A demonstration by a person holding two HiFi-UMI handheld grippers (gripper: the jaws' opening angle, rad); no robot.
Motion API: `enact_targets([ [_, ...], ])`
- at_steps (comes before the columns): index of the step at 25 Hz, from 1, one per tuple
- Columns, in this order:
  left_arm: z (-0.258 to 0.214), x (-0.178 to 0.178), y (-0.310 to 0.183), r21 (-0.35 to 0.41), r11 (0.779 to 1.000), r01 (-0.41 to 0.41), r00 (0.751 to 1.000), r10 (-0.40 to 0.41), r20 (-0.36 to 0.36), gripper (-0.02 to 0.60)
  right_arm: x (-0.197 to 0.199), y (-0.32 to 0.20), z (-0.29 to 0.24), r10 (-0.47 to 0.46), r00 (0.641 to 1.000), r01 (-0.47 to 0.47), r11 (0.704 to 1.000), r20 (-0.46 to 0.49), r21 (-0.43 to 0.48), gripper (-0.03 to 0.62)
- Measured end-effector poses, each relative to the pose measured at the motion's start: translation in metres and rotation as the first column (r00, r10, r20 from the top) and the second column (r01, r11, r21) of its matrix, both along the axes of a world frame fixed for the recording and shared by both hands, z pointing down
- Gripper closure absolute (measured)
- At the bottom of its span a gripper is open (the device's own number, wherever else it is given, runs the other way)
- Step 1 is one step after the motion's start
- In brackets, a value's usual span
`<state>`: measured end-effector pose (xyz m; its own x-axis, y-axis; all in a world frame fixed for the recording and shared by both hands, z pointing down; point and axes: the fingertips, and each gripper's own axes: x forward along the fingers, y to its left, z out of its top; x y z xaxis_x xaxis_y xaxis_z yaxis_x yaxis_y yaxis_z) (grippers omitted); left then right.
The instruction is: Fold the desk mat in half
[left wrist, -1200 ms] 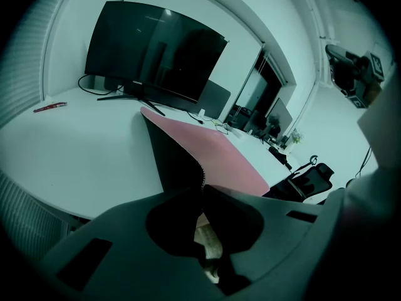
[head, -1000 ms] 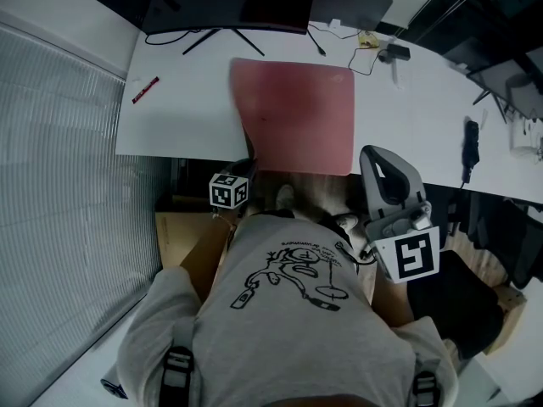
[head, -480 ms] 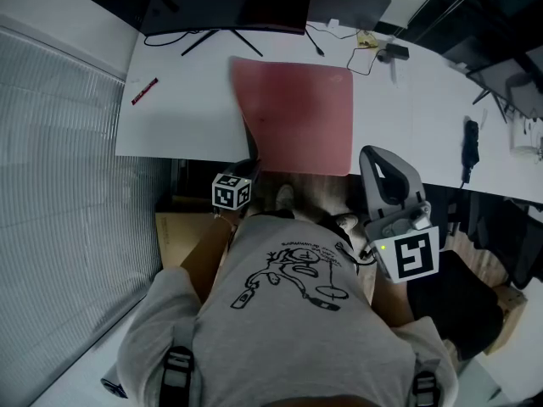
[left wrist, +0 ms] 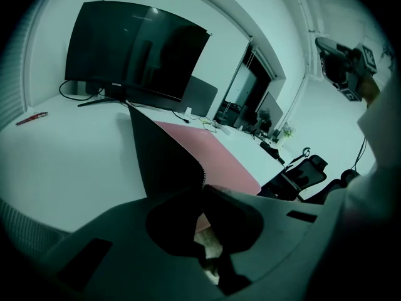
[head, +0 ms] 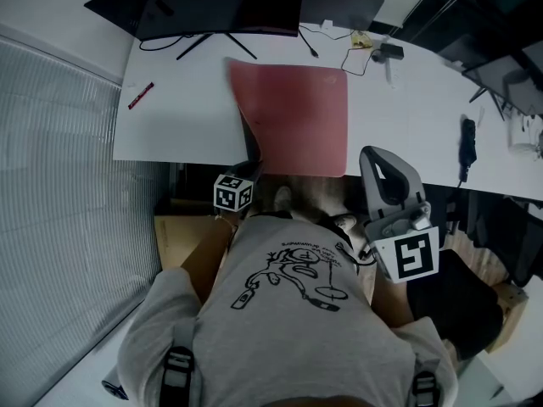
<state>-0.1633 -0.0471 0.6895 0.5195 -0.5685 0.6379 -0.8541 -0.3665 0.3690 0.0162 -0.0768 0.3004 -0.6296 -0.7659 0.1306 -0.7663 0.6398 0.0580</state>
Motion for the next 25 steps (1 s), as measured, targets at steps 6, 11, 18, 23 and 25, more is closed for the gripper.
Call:
enact_targets([
  [6,-0.001,0.012,-0.002,0.001,1.000,-0.022,1.000,0.022,0.001,0.549,0.009,-0.003,0.000,0.007,1.000,-0.007,1.000,0.001,-0.001,0.585],
  [11,-0.002,0.021,-0.004,0.001,0.999,-0.033,0.999,0.033,0.003,0.549,0.016,-0.004,-0.001,0.012,1.000,-0.012,1.000,0.001,0.001,0.585],
  [18,-0.002,0.033,-0.006,0.002,0.999,-0.051,0.999,0.051,0.004,0.549,0.025,-0.008,-0.001,0.017,1.000,-0.017,1.000,0.006,0.000,0.586],
  [23,-0.003,0.041,-0.007,-0.001,0.998,-0.065,0.998,0.065,0.007,0.549,0.031,-0.010,-0.001,0.017,1.000,-0.017,1.000,0.008,0.000,0.585],
  [25,-0.003,0.044,-0.008,-0.002,0.998,-0.067,0.998,0.067,0.007,0.549,0.033,-0.011,-0.001,0.018,1.000,-0.018,1.000,0.008,-0.001,0.586],
])
